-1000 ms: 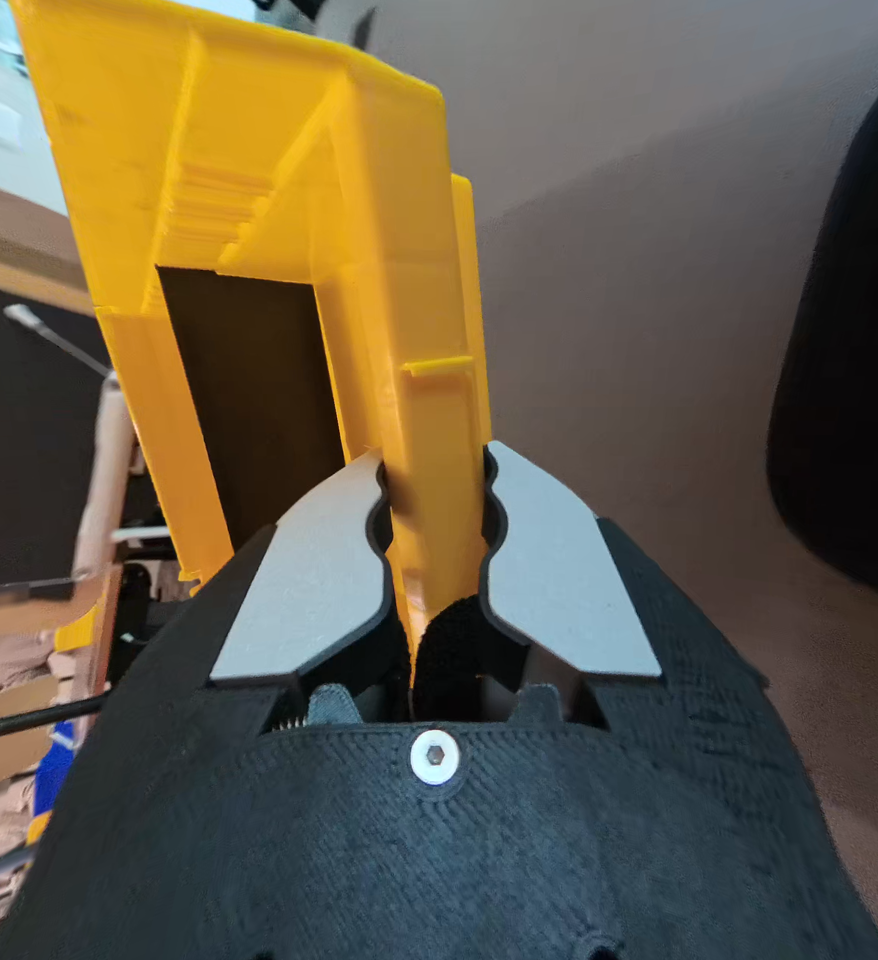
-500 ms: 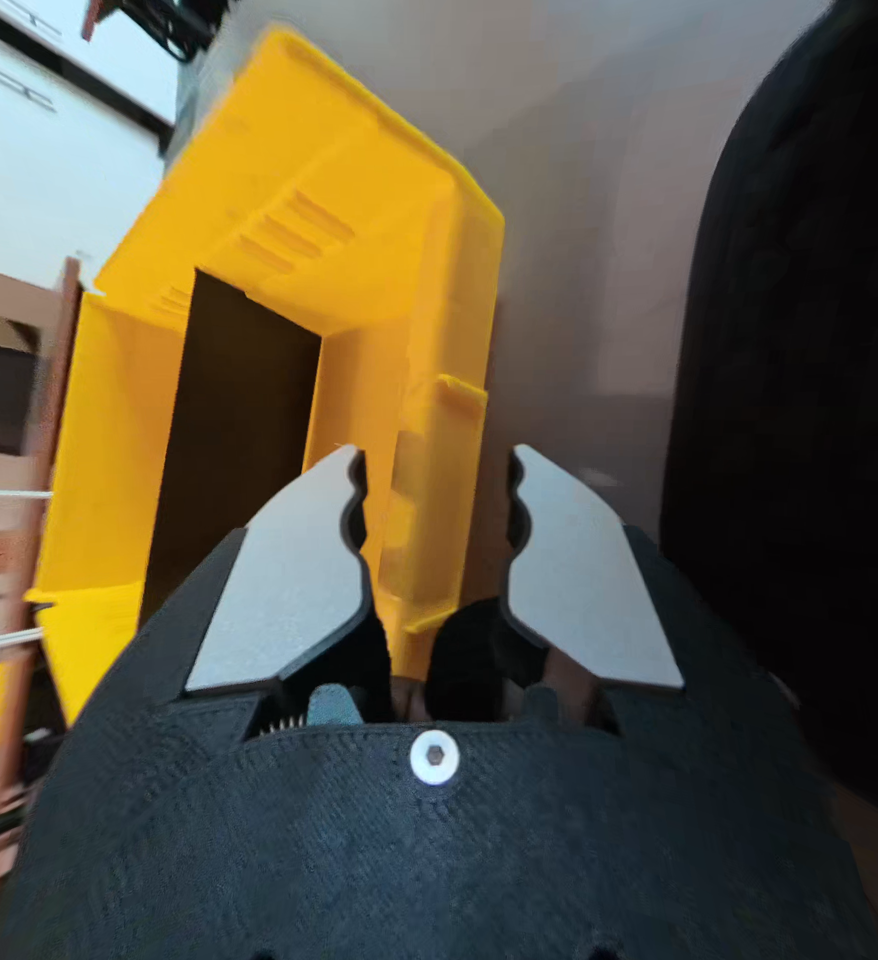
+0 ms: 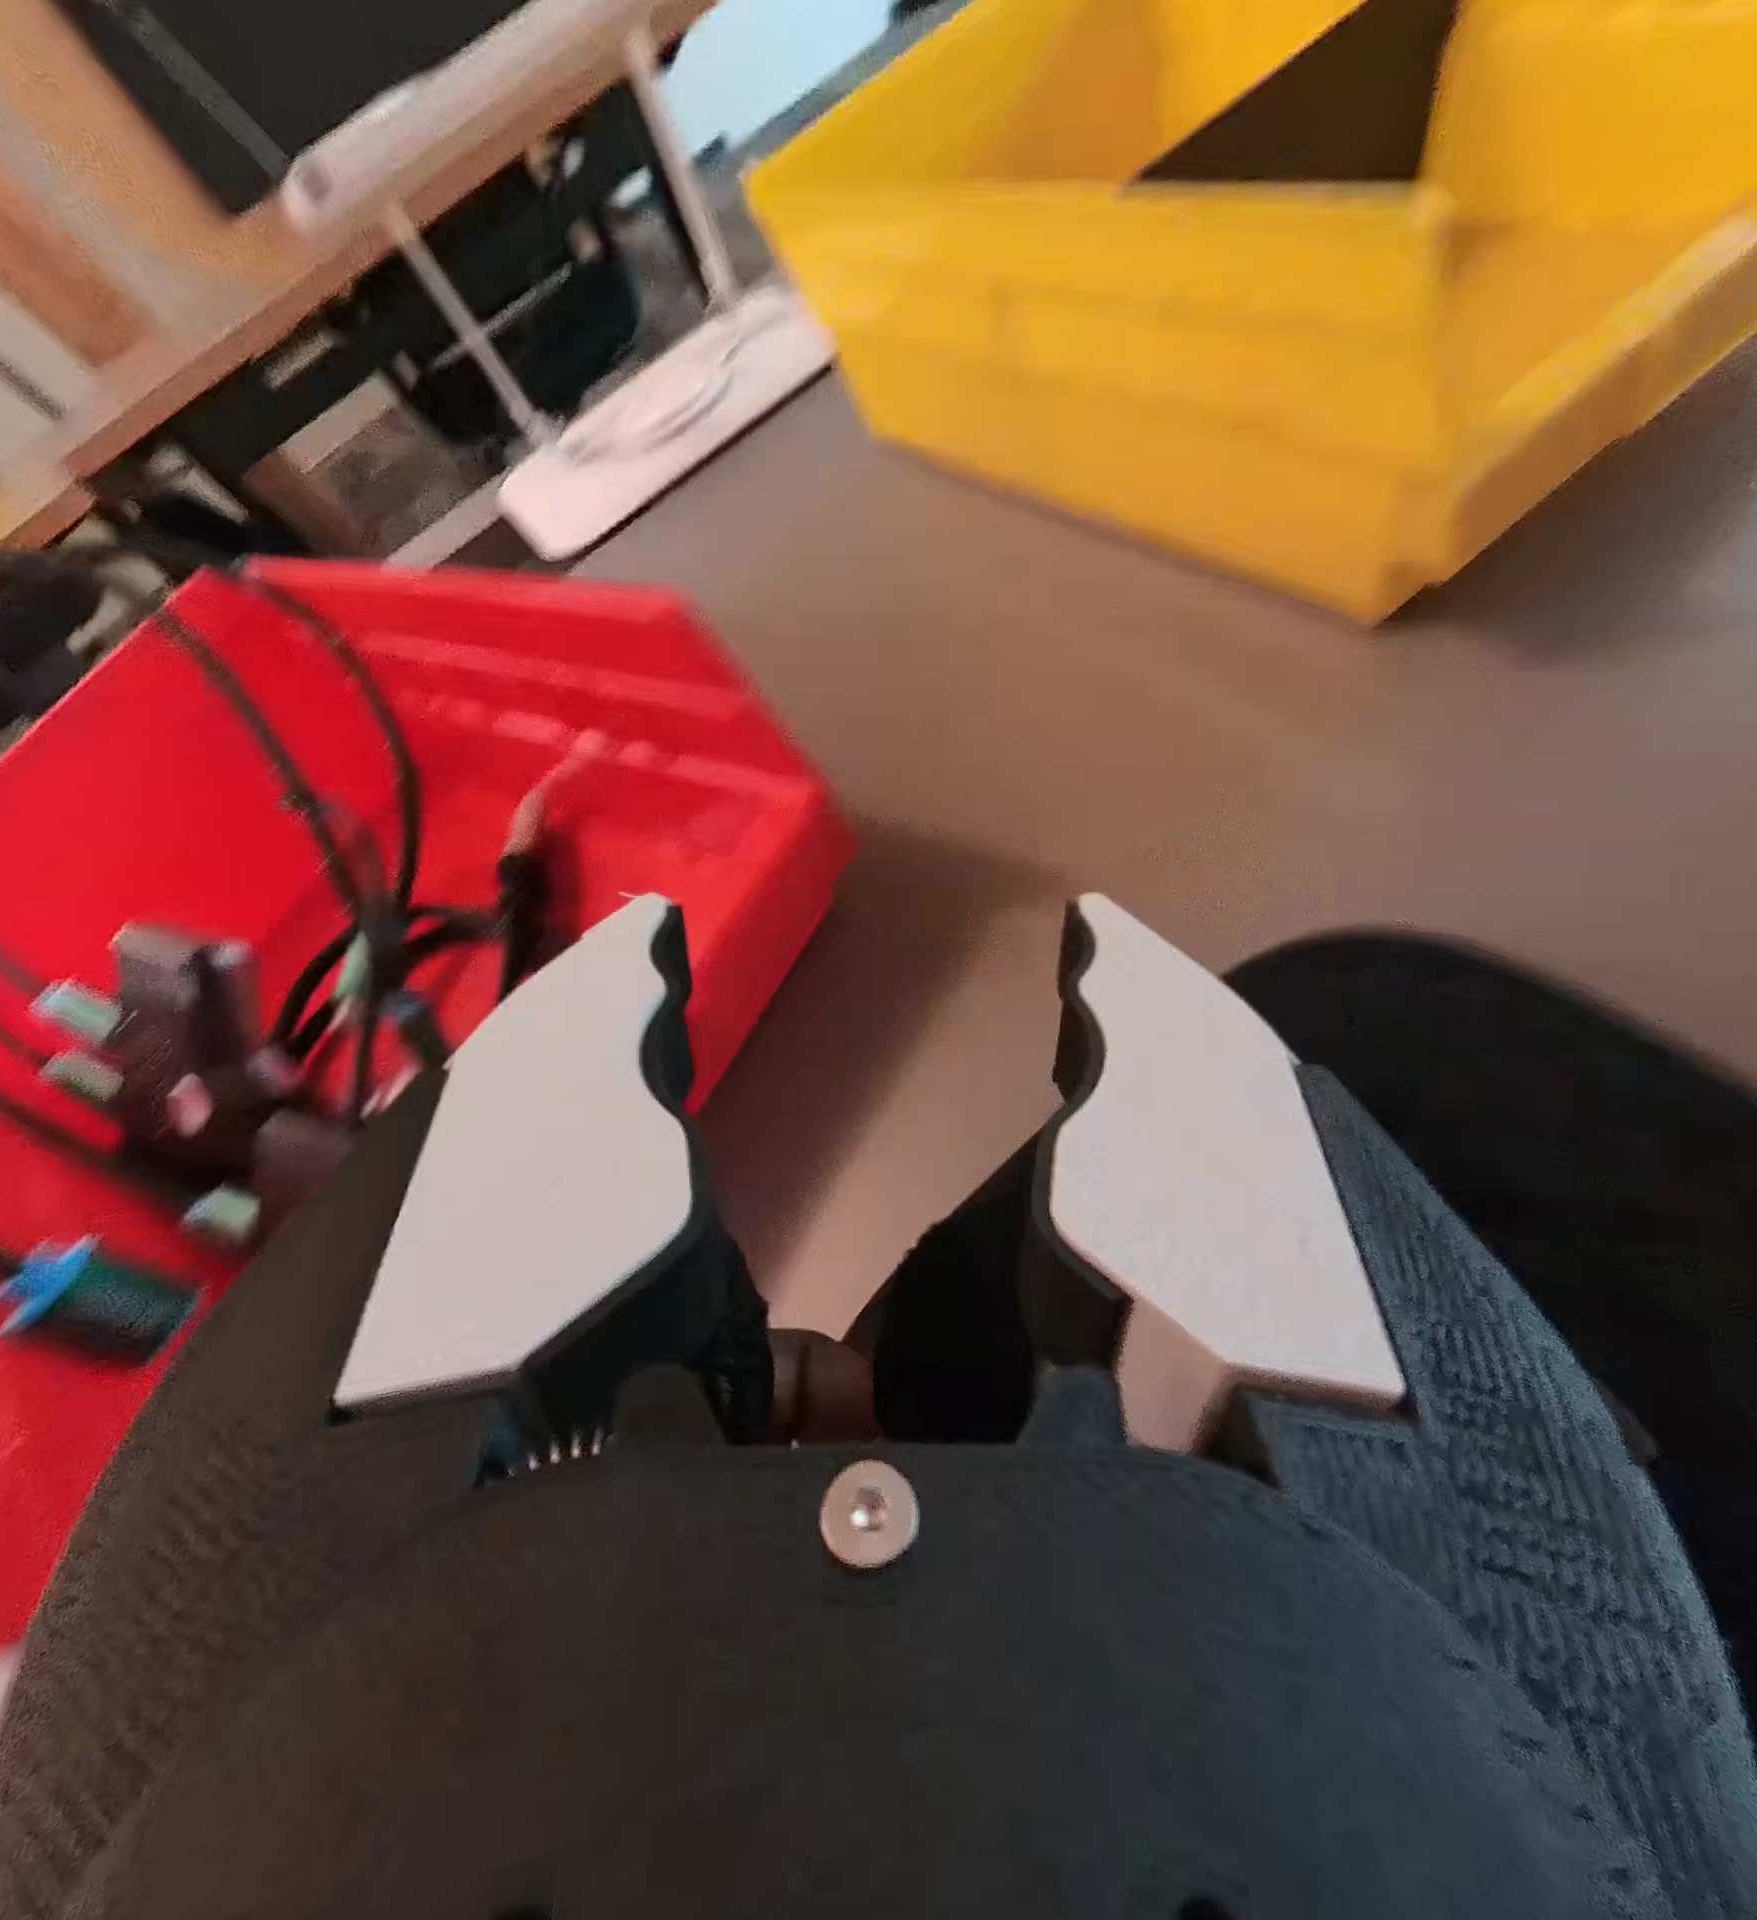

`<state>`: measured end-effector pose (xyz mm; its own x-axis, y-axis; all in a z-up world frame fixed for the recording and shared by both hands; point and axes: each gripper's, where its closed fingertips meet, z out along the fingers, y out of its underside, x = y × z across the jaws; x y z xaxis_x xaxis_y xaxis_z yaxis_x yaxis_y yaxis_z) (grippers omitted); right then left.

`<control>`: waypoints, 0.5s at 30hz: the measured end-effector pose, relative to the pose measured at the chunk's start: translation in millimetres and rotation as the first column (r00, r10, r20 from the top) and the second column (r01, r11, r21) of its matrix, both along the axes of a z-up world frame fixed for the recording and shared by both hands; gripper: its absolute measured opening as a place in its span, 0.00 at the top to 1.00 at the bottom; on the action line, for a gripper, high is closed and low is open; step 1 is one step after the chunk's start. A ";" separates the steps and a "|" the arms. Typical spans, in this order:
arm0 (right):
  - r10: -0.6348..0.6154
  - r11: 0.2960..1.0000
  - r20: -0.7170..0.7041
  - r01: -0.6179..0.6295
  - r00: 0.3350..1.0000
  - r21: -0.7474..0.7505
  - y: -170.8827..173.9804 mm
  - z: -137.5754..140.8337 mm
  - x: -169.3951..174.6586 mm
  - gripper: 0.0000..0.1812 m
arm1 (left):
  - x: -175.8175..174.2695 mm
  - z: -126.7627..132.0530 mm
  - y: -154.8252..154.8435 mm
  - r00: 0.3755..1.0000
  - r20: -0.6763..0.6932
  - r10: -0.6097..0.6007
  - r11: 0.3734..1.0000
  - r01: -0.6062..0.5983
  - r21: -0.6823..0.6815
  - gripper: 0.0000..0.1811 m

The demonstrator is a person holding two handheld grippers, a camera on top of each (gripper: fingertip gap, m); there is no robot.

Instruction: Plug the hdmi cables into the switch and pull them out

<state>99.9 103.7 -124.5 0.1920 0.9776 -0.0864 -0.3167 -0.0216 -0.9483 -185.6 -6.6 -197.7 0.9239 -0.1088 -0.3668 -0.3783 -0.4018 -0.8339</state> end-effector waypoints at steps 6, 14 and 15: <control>-0.149 0.959 0.619 -0.040 0.771 0.281 1.6 -57.7 -38.6 0.47 | -52.7 -13.7 -18.3 0.994 -0.110 0.017 0.993 -0.029 -0.111 0.64; -0.292 0.901 0.893 -0.215 0.343 0.377 34.2 -121.0 -52.4 0.60 | -92.5 -53.4 -4.3 0.973 -0.230 0.033 0.945 -0.106 -0.309 0.77; -0.319 0.897 0.897 -0.209 0.307 0.390 42.9 -126.2 -49.7 0.67 | -93.1 -54.1 -4.5 0.975 -0.222 0.022 0.945 -0.093 -0.313 0.78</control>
<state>50.3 146.5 -250.7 -0.0652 0.8421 0.5354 0.7880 0.3727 -0.4901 -278.8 -11.1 -251.8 0.8366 -0.2016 -0.5094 -0.5005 -0.6594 -0.5609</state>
